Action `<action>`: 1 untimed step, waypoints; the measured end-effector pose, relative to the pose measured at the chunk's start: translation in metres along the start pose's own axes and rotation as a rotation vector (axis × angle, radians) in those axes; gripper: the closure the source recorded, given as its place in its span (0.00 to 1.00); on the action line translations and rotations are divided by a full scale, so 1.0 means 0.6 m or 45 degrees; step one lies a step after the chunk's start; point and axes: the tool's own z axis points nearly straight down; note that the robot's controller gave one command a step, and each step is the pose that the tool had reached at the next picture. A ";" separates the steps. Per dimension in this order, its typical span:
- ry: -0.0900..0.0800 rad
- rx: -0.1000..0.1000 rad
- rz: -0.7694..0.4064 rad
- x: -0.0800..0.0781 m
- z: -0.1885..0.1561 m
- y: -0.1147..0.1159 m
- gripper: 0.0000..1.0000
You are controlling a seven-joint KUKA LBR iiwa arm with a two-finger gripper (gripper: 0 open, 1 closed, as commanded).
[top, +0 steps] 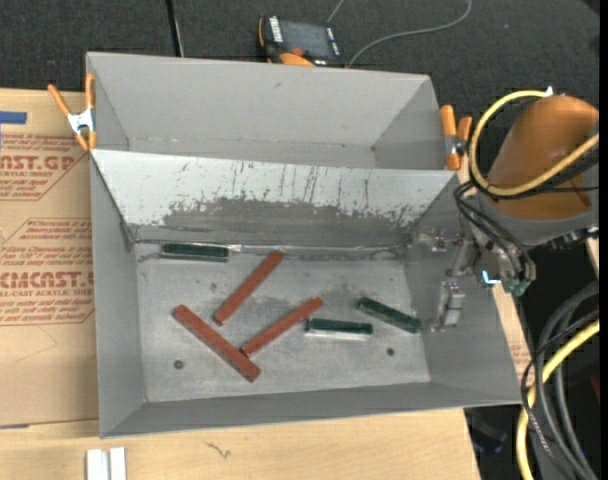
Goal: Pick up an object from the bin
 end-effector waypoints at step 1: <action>-0.001 -0.003 0.100 -0.038 0.187 0.042 0.00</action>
Offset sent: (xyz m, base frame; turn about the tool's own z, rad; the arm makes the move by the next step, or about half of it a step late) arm 0.0232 0.0226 -0.1073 0.0799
